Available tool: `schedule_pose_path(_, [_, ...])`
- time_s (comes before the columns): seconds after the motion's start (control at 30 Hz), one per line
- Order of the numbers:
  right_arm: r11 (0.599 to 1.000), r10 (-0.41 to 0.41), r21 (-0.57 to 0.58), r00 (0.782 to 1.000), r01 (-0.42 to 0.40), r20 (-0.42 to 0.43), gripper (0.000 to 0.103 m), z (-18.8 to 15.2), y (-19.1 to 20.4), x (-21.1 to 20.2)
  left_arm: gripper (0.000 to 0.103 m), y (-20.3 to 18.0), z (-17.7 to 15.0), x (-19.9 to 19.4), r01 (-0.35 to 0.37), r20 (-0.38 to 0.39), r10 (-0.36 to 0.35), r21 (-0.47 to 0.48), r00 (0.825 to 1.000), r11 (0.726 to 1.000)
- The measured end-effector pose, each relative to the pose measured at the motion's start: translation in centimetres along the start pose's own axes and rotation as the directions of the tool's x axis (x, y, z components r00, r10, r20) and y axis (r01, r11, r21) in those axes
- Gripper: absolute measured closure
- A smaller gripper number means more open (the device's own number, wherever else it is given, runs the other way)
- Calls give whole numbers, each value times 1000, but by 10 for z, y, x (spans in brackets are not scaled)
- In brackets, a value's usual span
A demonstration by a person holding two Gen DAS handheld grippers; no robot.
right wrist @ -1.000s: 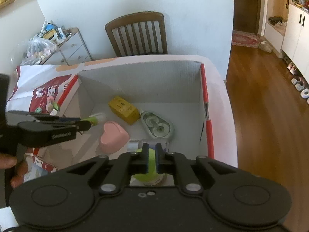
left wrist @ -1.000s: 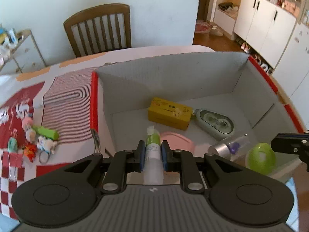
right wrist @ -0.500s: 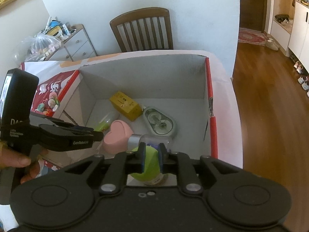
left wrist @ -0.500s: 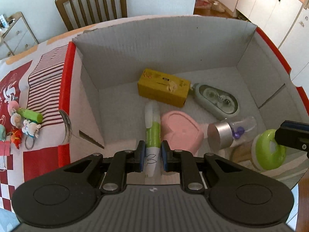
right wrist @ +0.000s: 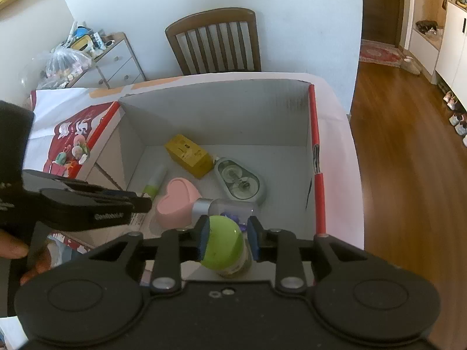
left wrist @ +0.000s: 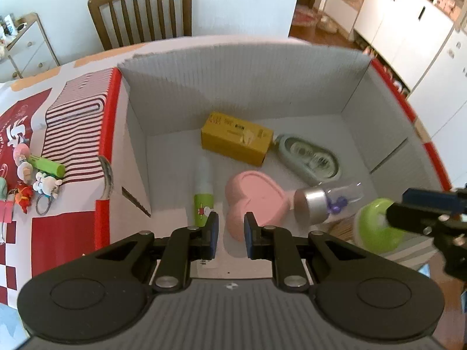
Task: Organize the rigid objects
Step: 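Lower and release the glue stick and green-lidded jar into the box, then withdraw both tools from the box back toward the cloth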
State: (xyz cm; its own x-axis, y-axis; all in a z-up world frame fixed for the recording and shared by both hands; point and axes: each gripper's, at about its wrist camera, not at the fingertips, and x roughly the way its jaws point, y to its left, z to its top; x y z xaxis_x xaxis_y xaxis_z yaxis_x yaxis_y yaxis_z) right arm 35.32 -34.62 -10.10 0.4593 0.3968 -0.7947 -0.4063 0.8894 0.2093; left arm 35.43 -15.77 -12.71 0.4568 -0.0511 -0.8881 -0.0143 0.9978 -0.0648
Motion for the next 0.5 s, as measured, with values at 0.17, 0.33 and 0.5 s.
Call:
schedule_pose_path(0.17, [1000, -4, -7, 1000, 4, 2, 66, -1, 2, -5, 85, 1, -2, -21, 44, 54, -43, -23, 998, 999])
schedule_pose_path(0.33, [1000, 1, -31, 1000, 0, 12, 60, -2, 10, -14, 85, 5, -7, -43, 82, 106, -78, -34, 991, 996])
schedule_pose_path(0.5, [998, 12, -58, 1000, -10, 24, 56, -4, 22, -26, 85, 9, -13, -64, 99, 150, -92, -43, 984, 994])
